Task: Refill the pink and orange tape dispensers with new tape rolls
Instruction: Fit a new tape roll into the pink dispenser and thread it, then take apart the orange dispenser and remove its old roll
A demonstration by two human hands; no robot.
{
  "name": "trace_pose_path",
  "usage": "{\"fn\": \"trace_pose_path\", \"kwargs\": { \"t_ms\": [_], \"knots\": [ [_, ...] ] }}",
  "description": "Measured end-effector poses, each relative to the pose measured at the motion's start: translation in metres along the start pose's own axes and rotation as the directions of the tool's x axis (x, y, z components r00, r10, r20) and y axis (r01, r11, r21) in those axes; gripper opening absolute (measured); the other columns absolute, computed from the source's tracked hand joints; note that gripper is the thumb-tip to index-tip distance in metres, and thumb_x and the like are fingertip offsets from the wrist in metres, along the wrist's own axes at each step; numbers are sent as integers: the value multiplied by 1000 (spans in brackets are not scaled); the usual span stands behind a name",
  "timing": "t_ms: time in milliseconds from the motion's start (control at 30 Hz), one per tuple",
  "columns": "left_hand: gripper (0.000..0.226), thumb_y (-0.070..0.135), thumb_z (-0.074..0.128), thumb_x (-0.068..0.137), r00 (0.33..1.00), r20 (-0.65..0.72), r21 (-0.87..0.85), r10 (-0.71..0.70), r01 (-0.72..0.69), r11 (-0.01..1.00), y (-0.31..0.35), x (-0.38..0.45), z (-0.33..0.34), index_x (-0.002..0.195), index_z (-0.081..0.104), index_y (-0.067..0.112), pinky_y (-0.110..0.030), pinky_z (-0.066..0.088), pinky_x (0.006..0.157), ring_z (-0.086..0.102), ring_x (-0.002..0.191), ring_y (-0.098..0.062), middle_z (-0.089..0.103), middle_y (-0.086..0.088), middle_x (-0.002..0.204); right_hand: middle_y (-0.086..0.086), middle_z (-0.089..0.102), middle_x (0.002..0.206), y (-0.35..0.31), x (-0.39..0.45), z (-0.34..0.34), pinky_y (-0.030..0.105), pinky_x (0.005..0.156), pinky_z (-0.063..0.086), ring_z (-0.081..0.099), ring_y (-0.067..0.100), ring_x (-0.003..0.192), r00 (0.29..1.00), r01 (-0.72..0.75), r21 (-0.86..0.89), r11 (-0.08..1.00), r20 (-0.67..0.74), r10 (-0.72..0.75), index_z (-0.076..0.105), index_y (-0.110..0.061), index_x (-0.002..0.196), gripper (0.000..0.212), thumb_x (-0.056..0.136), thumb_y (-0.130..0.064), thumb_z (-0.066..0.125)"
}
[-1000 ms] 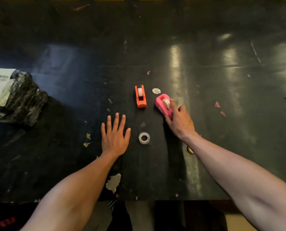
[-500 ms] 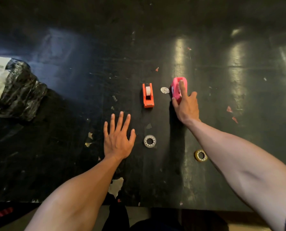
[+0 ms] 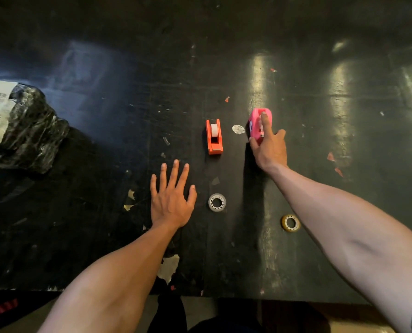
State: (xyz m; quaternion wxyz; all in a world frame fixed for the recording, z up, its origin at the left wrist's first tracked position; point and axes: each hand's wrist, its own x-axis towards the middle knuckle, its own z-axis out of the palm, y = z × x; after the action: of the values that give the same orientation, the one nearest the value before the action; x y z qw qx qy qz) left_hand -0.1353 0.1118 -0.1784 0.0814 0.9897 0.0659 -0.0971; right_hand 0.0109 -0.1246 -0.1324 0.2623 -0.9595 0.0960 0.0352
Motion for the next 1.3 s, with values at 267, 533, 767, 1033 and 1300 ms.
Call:
{"fn": "trace_pose_path", "kwargs": {
  "t_ms": [267, 533, 767, 1033, 1300],
  "knots": [
    [67, 56, 22, 99, 1000, 1, 11, -5, 5, 1000, 0, 1, 1, 158, -2, 35, -57, 5, 125, -6, 156, -27, -4, 1, 170, 23, 44, 120, 2, -13, 4, 45, 88, 49, 59, 47, 97, 1000, -6, 2, 1000, -12, 6, 18, -42, 153, 73, 93, -36, 60],
    [61, 47, 45, 98, 995, -60, -146, -73, 64, 987, 8, 9, -14, 155, 28, 33, -53, 18, 122, 19, 152, -27, 27, 0, 165, 19, 38, 147, -34, -37, 8, 47, 105, 36, 40, 38, 128, 972, 88, -53, 995, -213, -98, 30, -20, 151, 69, 90, -33, 60],
    [59, 22, 50, 100, 988, 153, -629, -24, 116, 769, 47, 81, -62, 156, 31, 22, -45, 33, 117, 39, 143, -27, 42, -8, 157, 10, 41, 155, -76, -50, 37, 35, 117, 27, 37, 25, 143, 961, -98, 450, 887, 274, -32, 35, -11, 151, 53, 102, -30, 42],
    [19, 27, 57, 100, 940, 306, -895, -151, 338, 291, 52, 60, -77, 116, 63, 21, -38, 59, 81, 72, 94, -17, 73, -5, 110, 12, 70, 107, -72, -87, 30, 46, 90, 56, 68, 30, 102, 943, -324, 757, 568, 308, 128, 60, -21, 98, 10, 98, -29, 54],
    [23, 18, 65, 95, 880, 475, -879, 11, 474, 54, 39, -10, -93, 118, 62, 17, -45, 59, 92, 76, 96, -24, 75, -11, 108, 14, 73, 109, -43, -154, -8, 40, 82, 59, 73, 25, 96, 903, -382, 813, 440, 429, -8, 58, -20, 111, 25, 89, -24, 70]
  ]
}}
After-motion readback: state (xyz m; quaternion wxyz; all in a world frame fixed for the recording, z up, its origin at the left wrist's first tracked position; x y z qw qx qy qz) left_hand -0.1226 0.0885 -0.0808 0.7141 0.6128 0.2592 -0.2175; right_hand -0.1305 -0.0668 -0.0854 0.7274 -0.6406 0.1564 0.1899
